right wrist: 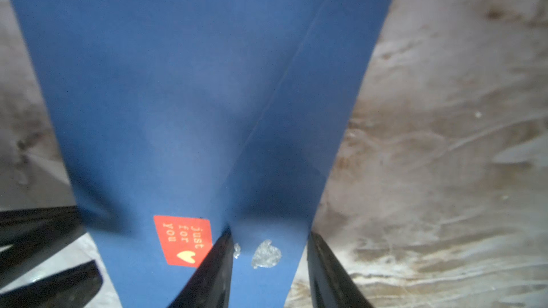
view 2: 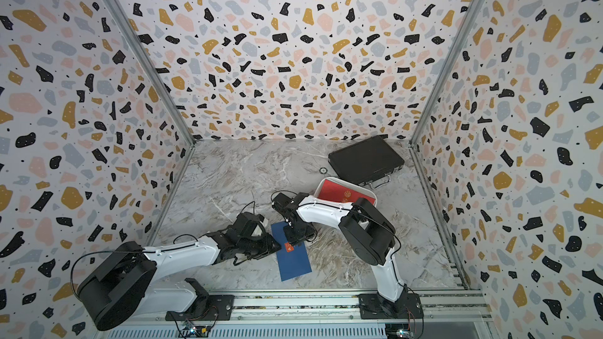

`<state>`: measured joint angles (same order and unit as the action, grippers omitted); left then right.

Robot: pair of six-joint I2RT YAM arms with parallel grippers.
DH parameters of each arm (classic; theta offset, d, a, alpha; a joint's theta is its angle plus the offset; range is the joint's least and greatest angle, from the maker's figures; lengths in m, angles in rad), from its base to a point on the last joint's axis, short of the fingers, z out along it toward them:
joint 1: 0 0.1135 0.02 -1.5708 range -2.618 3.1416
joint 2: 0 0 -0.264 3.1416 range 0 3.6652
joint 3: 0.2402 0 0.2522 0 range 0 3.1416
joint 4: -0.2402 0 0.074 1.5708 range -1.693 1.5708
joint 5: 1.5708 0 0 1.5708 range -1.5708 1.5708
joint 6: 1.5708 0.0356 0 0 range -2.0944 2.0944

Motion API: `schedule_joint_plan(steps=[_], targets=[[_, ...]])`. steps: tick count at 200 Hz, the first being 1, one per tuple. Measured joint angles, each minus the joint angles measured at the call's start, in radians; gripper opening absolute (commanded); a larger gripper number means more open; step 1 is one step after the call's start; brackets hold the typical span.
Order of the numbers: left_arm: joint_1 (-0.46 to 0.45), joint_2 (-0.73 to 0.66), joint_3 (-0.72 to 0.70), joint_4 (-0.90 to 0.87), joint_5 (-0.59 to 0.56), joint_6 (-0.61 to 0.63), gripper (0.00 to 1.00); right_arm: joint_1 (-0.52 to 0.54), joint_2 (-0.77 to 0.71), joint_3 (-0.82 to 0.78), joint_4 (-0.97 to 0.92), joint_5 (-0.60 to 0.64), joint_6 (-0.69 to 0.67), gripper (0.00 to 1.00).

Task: Put the sealed envelopes into the storage box
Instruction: Pick up the envelope from the center of the board.

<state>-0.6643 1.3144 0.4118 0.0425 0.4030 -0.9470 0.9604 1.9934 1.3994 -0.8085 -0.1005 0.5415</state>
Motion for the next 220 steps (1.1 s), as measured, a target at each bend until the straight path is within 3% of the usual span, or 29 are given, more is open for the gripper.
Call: schedule_joint_plan(steps=[121,220], targets=[[-0.001,0.006,0.0,0.011,0.002,-0.002,0.34,-0.006,-0.011,-0.013,0.017,-0.039,0.047,0.44],[-0.006,0.014,-0.002,0.03,0.002,-0.007,0.34,-0.008,-0.122,-0.099,0.138,-0.145,0.096,0.44]])
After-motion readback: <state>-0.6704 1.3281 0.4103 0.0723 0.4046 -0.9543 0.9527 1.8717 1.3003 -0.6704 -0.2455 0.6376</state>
